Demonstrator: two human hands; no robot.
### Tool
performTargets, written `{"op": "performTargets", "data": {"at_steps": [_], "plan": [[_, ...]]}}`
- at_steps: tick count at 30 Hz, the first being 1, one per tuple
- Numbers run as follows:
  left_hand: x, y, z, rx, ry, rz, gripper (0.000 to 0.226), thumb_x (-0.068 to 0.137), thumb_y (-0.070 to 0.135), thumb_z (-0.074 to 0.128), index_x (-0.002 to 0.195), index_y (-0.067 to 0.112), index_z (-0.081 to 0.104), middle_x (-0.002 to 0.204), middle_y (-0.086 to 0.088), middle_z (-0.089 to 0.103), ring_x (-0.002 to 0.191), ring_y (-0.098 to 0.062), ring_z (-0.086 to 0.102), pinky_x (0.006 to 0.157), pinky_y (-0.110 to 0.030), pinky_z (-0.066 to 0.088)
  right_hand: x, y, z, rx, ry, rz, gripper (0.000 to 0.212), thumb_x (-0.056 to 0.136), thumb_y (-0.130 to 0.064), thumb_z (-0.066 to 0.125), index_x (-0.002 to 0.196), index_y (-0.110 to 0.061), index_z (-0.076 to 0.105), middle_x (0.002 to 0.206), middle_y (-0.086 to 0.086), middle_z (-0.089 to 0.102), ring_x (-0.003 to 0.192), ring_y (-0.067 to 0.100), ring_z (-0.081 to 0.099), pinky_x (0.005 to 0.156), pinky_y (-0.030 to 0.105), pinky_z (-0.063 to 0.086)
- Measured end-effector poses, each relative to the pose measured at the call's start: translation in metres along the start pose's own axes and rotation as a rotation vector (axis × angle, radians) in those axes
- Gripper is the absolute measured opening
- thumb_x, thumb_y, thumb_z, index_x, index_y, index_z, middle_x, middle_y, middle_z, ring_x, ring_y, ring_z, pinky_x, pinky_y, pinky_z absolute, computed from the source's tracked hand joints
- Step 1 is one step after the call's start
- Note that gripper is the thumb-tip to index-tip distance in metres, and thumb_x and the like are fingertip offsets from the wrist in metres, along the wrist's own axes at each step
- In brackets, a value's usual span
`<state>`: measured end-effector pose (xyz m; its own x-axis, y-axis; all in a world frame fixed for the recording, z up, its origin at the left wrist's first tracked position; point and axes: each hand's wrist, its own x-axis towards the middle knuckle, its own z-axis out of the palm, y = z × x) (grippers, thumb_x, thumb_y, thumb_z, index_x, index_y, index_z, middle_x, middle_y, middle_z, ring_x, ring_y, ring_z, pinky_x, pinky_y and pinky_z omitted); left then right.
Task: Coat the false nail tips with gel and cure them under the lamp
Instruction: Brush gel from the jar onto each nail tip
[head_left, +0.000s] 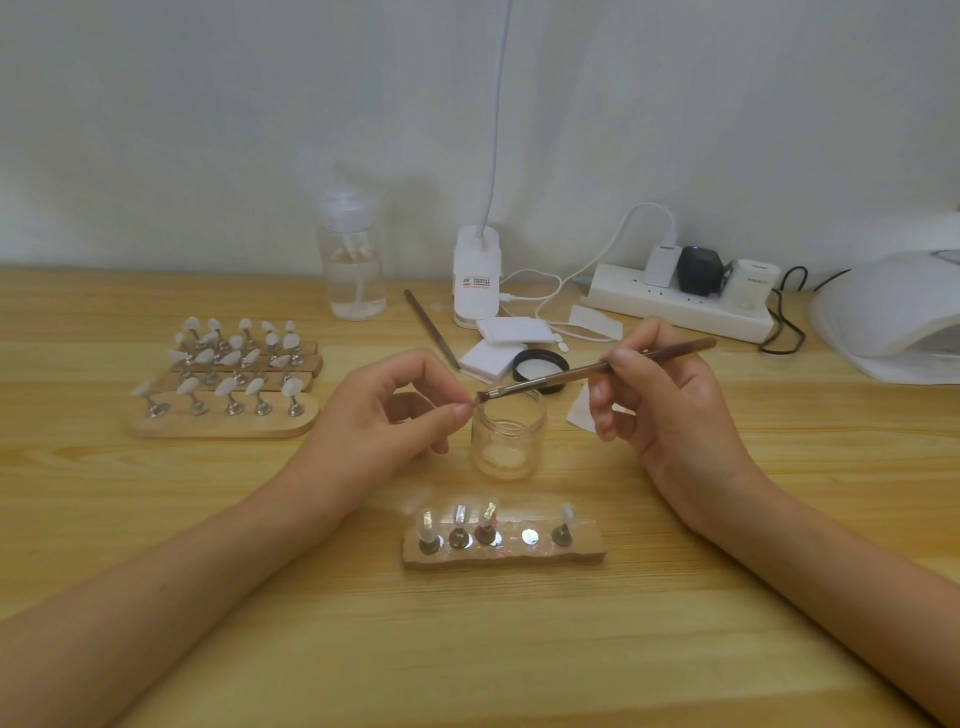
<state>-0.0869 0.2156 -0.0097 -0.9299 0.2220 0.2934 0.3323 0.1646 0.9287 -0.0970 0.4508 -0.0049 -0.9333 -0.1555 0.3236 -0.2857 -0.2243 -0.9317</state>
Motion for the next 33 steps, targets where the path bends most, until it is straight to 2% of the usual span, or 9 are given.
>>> {"op": "performTargets", "data": {"at_steps": [5,10,14,18,25,29,33], "plan": [[0.0005,0.001,0.0,-0.013,0.004,0.012,0.005,0.086,0.008,0.071,0.083,0.008,0.067,0.07,0.01,0.063,0.062,-0.01,0.06,0.061,-0.021,0.05,0.0008,0.0001,-0.0017,-0.022,0.081,0.016,0.022,0.099,-0.01,0.051,0.078,-0.016,0.052,0.062,0.0,0.059,0.056,0.012,0.055,0.05,0.022,0.047],[0.0007,-0.0003,0.0002,-0.023,0.007,0.025,0.005,0.086,0.005,0.07,0.084,0.008,0.067,0.072,0.012,0.063,0.061,-0.01,0.059,0.059,-0.022,0.049,0.0009,-0.0015,-0.0003,0.034,0.01,0.002,0.013,0.093,-0.018,0.054,0.08,-0.016,0.052,0.064,0.001,0.06,0.057,0.012,0.056,0.051,0.021,0.047],[0.0007,-0.0015,-0.0004,-0.029,0.003,0.031,0.006,0.086,0.005,0.069,0.083,0.01,0.067,0.072,0.012,0.063,0.06,-0.009,0.059,0.059,-0.022,0.05,0.0006,-0.0001,0.0001,-0.014,0.03,0.01,0.018,0.095,-0.017,0.058,0.078,-0.017,0.053,0.063,0.002,0.06,0.057,0.014,0.057,0.051,0.022,0.048],[0.0015,-0.0025,-0.0005,-0.026,-0.003,0.034,0.011,0.087,0.005,0.069,0.081,0.014,0.068,0.071,0.012,0.063,0.06,-0.01,0.06,0.058,-0.021,0.05,0.0012,0.0006,-0.0024,-0.003,0.08,0.025,0.022,0.099,-0.01,0.05,0.078,-0.016,0.052,0.062,0.001,0.059,0.056,0.012,0.055,0.05,0.021,0.047],[0.0016,-0.0034,-0.001,0.006,-0.01,0.06,0.016,0.088,0.005,0.069,0.081,0.02,0.067,0.07,0.013,0.062,0.059,-0.01,0.058,0.058,-0.021,0.05,0.0001,-0.0007,0.0006,0.022,0.008,0.025,0.015,0.091,-0.024,0.059,0.082,-0.015,0.051,0.065,0.001,0.061,0.057,0.012,0.057,0.052,0.022,0.049],[0.0016,-0.0037,-0.001,0.011,-0.01,0.065,0.014,0.088,0.006,0.069,0.081,0.018,0.067,0.068,0.012,0.061,0.06,-0.011,0.058,0.059,-0.023,0.051,0.0009,0.0004,-0.0011,0.018,0.076,0.039,0.013,0.09,-0.02,0.056,0.081,-0.014,0.05,0.062,0.0,0.06,0.056,0.011,0.056,0.05,0.021,0.047],[0.0016,-0.0031,-0.0009,0.006,-0.013,0.067,0.014,0.088,0.006,0.069,0.081,0.018,0.067,0.069,0.013,0.062,0.059,-0.01,0.058,0.058,-0.022,0.051,0.0007,-0.0006,-0.0002,0.057,0.009,0.021,0.017,0.094,-0.02,0.058,0.078,-0.018,0.053,0.064,0.001,0.06,0.056,0.012,0.056,0.051,0.021,0.047]]}}
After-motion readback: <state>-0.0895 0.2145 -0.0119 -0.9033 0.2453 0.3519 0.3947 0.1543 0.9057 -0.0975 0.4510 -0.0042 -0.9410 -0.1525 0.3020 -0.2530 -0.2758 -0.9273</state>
